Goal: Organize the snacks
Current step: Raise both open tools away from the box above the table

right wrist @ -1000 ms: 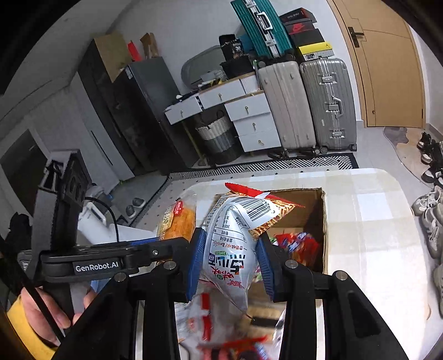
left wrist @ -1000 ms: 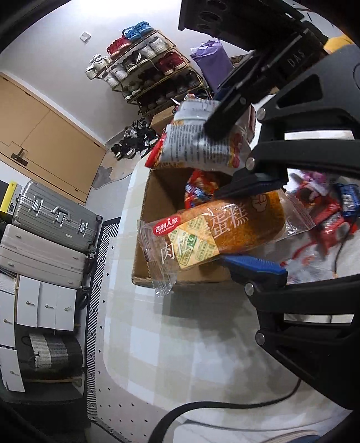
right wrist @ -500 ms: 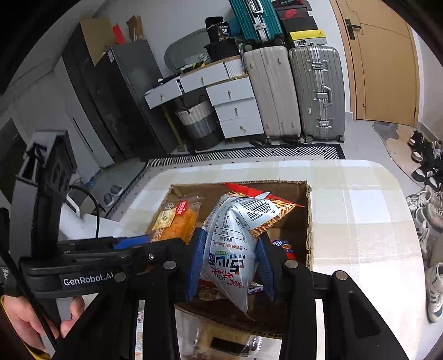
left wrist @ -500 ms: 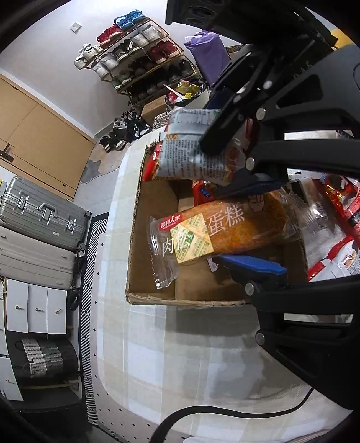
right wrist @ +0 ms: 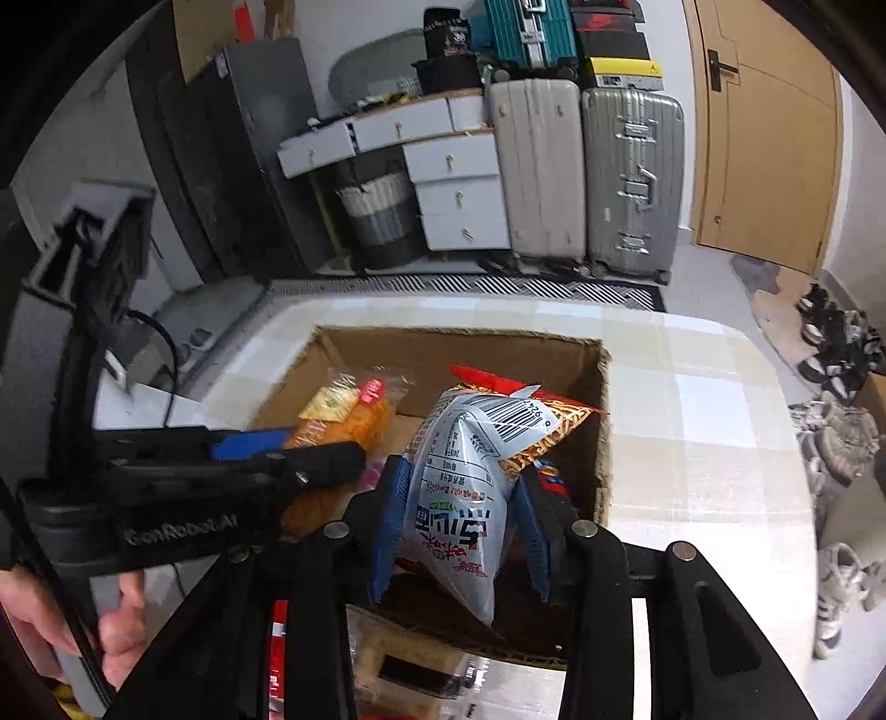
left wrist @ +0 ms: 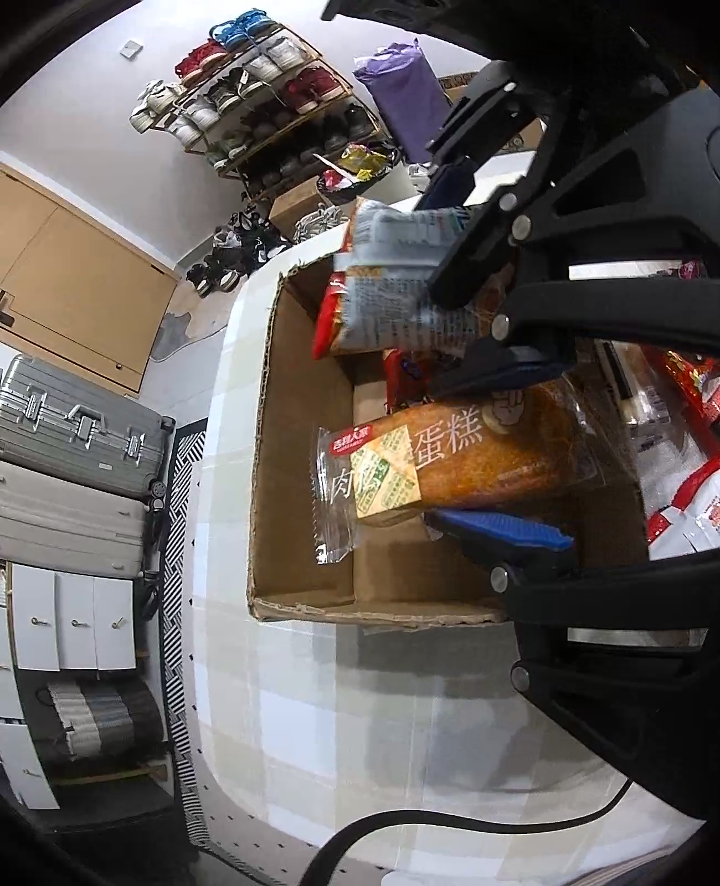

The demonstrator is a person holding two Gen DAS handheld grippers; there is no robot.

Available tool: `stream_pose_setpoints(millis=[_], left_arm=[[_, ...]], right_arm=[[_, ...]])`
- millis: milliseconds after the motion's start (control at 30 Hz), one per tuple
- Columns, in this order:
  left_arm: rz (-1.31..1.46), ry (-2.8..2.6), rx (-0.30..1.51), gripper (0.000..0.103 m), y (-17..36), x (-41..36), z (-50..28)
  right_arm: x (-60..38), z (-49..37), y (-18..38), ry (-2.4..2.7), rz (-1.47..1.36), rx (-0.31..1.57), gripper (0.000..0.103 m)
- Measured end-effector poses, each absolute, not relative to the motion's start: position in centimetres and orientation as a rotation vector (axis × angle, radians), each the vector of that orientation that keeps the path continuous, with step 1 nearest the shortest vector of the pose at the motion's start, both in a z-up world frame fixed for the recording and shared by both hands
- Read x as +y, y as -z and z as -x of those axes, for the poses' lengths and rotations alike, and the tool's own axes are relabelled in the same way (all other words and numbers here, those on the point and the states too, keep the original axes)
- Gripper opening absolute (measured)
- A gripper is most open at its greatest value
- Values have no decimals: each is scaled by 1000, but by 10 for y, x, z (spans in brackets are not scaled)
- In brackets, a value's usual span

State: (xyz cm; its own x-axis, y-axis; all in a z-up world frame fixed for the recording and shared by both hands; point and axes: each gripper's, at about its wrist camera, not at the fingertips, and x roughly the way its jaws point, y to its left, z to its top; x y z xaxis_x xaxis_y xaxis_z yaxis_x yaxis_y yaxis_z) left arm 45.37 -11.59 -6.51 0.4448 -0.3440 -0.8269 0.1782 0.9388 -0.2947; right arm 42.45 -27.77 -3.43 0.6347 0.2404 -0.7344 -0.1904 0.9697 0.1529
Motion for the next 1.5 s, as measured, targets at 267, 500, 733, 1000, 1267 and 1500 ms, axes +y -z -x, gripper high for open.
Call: stream_pose_setpoints(millis=[267, 500, 733, 1000, 1267, 1500], left_arm=[[181, 288, 987, 45, 55, -104, -446], [259, 310, 1012, 82, 53, -93, -431], [254, 346, 947, 102, 27, -91, -386], [328, 378, 930, 102, -5, -70, -327], [217, 321, 909, 102, -40, -70, -247], [194, 321, 894, 102, -66, -68, -179]], right_arm=[[-278, -413, 26, -211, -11, 795, 58], [-279, -401, 8, -205, -4, 755, 74], [-285, -376, -10, -185, -9, 717, 96], [-282, -320, -34, -164, 34, 663, 102], [-269, -253, -59, -183, 72, 617, 102], [-259, -187, -79, -187, 66, 558, 102]])
